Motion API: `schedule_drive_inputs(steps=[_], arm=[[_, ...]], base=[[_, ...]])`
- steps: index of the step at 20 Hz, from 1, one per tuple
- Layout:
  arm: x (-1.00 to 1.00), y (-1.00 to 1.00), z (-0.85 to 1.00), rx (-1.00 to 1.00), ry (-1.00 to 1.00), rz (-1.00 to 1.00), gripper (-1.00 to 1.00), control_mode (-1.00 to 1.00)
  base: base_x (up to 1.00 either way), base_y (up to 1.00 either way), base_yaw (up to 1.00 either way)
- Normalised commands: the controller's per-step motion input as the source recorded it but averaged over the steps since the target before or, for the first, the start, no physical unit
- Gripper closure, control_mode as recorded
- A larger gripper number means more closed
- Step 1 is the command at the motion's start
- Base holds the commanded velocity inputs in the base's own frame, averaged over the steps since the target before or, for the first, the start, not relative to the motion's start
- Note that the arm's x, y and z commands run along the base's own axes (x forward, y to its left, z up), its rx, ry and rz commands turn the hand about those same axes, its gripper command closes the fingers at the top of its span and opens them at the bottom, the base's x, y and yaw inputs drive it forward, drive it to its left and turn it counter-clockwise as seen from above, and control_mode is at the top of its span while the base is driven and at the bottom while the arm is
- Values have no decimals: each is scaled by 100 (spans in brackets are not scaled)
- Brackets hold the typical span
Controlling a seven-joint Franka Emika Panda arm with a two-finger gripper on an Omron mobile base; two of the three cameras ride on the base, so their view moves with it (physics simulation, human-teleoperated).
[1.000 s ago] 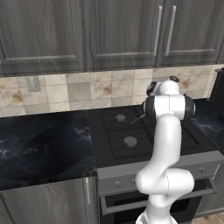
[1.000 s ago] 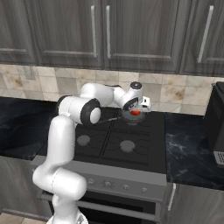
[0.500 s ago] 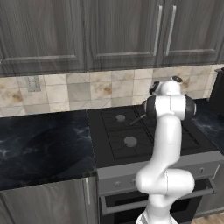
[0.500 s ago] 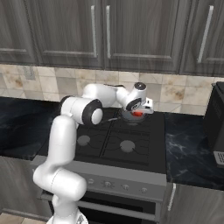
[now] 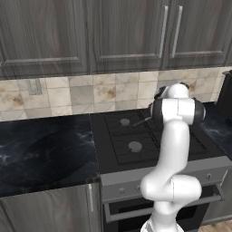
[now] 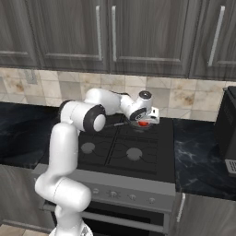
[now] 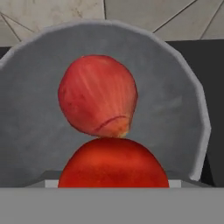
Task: Place the pan on the rear right burner on the stove. Then place the tomato and the onion in the pan and turn on the rear right burner.
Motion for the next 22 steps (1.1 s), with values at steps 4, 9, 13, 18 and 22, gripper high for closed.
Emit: schedule_drive_inputs(steps=[4,9,13,18,22], arm=[[-14,0,0,0,-10,0,-100,-100],[-18,3,11,0,-13,0,-100,-100],[-27,10,24,0,-13,0,-100,-100],[-16,17,46,0,-8,0,-100,-100],[-21,14,53,0,-2,0,-100,-100]], base=[[0,0,0],[0,0,0],[0,0,0],[0,0,0],[0,0,0]])
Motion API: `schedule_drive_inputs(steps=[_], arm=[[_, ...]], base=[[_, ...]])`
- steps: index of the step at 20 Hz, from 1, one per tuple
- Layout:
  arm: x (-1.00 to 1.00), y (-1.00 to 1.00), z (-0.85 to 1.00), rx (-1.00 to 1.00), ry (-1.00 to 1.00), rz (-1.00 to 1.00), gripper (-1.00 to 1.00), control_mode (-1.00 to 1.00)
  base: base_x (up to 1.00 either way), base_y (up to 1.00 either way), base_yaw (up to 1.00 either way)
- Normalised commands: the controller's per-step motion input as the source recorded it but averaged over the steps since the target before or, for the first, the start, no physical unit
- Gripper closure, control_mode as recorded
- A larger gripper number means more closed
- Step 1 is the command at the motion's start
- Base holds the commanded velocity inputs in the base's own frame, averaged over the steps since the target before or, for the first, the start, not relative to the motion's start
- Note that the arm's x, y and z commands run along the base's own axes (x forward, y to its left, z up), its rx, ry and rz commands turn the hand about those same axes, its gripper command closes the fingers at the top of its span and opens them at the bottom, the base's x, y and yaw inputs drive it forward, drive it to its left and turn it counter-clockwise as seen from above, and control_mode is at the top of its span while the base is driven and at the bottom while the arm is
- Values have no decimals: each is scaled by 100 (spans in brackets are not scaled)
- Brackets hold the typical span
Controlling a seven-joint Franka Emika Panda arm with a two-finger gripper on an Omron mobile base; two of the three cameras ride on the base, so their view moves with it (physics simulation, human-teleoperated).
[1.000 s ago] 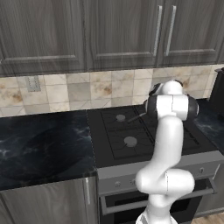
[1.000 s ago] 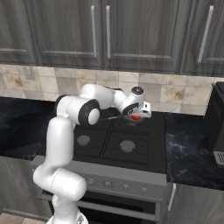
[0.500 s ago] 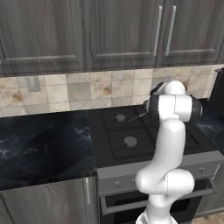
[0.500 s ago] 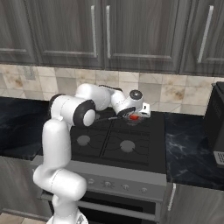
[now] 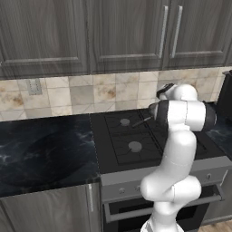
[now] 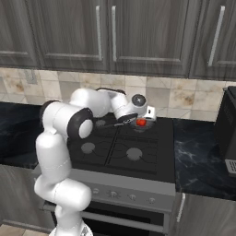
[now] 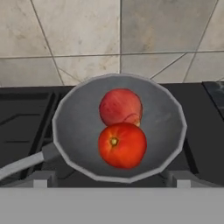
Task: Place the pan on the rear right burner on the stove. Then place the tomato and the onion in the pan and turn on the rear right burner.
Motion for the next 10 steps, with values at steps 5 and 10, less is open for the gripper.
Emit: schedule_drive_inputs(steps=[5,10], arm=[[-43,8,63,0,0,0,-100,-100],[-62,1,74,0,0,0,-100,-100]], base=[[0,0,0],[0,0,0]])
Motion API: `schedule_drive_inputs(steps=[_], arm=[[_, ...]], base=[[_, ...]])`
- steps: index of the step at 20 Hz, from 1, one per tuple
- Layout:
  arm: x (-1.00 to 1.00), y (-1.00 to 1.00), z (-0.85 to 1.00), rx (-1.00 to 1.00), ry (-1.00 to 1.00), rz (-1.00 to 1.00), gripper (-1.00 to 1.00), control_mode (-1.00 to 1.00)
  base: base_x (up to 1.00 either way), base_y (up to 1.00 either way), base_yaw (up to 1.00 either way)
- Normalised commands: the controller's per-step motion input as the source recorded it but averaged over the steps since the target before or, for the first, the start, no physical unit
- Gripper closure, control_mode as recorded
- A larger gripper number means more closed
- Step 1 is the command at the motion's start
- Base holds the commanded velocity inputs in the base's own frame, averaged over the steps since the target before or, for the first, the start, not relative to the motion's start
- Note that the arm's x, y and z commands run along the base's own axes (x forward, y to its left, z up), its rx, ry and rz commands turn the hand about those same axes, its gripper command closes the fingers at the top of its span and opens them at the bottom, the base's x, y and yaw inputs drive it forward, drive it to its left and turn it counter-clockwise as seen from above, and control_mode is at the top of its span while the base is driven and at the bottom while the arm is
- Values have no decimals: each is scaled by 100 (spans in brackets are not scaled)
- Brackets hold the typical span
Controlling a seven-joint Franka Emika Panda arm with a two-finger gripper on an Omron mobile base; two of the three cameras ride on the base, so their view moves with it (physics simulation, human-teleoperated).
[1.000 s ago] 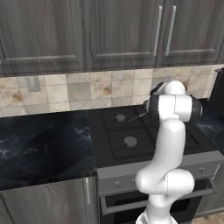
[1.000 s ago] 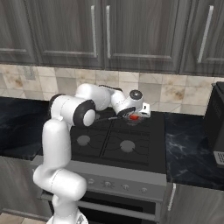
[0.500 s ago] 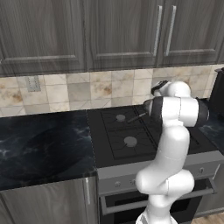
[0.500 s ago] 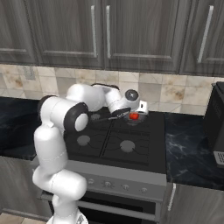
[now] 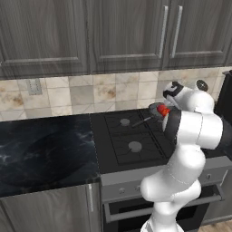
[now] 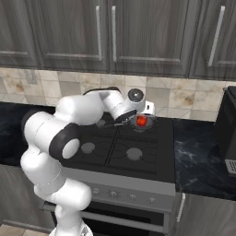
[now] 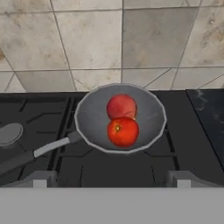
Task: Place the pan on the rear right burner on the stove. Then place the tomato and the onion in the pan and turn on the rear right burner.
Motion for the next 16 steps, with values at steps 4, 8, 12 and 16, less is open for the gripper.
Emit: schedule_drive_inputs(steps=[4,8,12,16], arm=[[-76,0,70,0,0,0,-100,-100],[-91,0,49,0,1,0,-100,-100],[-100,0,10,0,2,0,-100,-100],[-100,1,0,0,2,0,-100,-100]], base=[[0,0,0],[0,0,0],[0,0,0],[0,0,0]])
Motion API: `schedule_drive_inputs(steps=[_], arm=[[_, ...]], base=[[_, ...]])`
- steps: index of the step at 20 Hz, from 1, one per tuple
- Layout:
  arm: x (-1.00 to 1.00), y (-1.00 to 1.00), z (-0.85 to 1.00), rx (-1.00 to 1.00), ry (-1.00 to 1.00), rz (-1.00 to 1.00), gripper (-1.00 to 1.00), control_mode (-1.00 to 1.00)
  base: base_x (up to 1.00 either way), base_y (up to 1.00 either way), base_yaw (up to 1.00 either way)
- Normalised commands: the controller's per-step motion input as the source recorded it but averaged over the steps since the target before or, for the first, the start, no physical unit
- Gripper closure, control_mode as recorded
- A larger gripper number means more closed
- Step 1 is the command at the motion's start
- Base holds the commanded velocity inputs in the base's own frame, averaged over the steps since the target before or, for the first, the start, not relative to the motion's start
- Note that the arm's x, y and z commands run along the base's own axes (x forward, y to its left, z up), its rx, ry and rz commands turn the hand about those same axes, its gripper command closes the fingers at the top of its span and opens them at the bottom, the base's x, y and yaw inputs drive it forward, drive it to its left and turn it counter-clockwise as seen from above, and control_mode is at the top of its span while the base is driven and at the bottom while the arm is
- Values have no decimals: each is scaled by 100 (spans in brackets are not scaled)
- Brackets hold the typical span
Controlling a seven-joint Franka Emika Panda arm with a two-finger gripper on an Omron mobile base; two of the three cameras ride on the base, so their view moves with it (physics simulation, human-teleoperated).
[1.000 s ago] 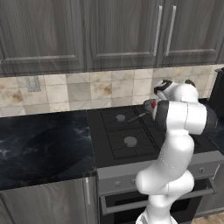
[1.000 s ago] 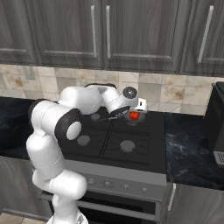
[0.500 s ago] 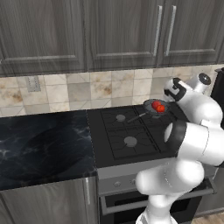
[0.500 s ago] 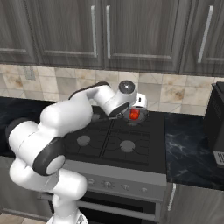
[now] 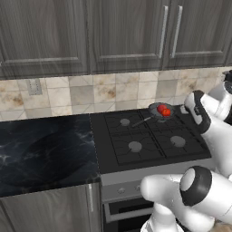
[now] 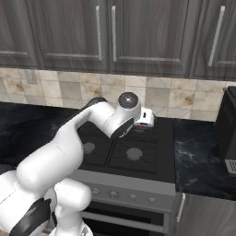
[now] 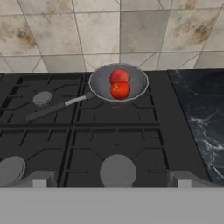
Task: Place the pan on the rear right burner on the stove. Then place the tomato and the onion in the pan and turn on the rear right burner.
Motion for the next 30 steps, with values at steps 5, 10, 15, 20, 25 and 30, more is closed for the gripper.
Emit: schedule_drive_inputs(steps=[5,10,15,20,25,30], arm=[[-96,7,0,1,0,0,-100,-100],[-61,1,0,2,0,1,-100,-100],[-20,0,-1,2,0,3,-100,-100],[-1,-9,-13,3,0,3,-100,-100],[-1,-35,-9,4,0,4,-100,-100],[-22,-37,-14,3,0,6,-100,-100]], base=[[0,0,0],[0,0,0],[0,0,0],[0,0,0],[0,0,0],[0,0,0]])
